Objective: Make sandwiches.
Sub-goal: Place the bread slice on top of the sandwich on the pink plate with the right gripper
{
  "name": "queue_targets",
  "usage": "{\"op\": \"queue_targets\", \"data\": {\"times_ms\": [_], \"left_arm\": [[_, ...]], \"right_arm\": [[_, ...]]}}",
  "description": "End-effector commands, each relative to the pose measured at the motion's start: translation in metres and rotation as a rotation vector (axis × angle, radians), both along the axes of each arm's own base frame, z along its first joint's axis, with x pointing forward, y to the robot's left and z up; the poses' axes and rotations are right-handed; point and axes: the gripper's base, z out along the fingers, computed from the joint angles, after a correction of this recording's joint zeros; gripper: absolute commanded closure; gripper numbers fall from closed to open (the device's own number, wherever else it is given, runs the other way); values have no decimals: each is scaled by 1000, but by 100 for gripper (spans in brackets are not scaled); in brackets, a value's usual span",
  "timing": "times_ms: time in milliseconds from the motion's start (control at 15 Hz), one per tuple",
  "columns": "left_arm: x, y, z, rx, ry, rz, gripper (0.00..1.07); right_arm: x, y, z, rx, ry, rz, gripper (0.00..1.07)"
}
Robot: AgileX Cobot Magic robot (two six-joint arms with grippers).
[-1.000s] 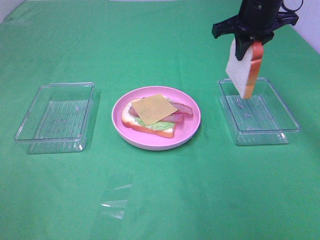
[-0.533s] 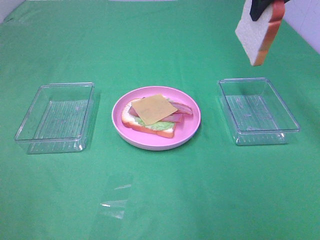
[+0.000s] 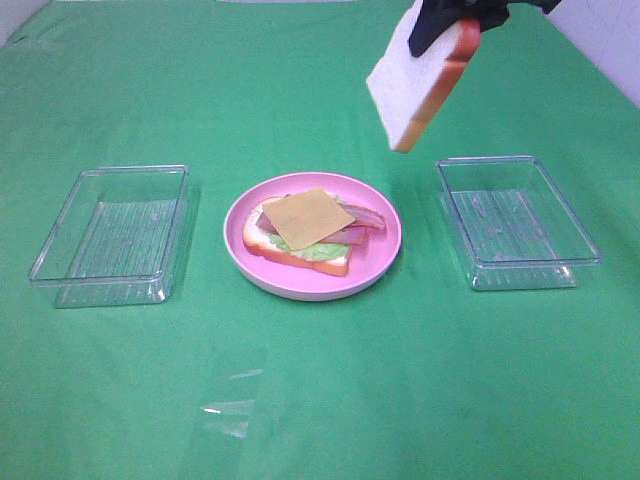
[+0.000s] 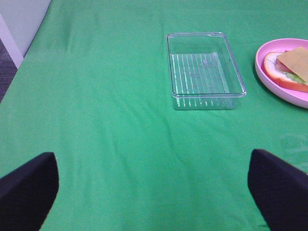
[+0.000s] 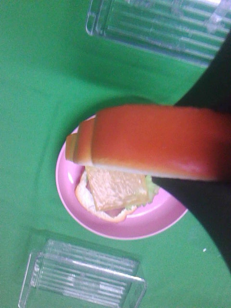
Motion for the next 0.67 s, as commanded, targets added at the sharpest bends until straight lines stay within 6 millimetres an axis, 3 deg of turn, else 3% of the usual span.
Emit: {"op": "queue_targets", "data": {"times_ms": [67, 667], "left_arm": [[-2, 0, 0, -1, -17, 5, 7], [-2, 0, 0, -1, -17, 5, 7]], "right_arm": [[8, 11, -18, 92, 42, 39, 92], [32, 46, -85, 370, 198, 70, 92]]}}
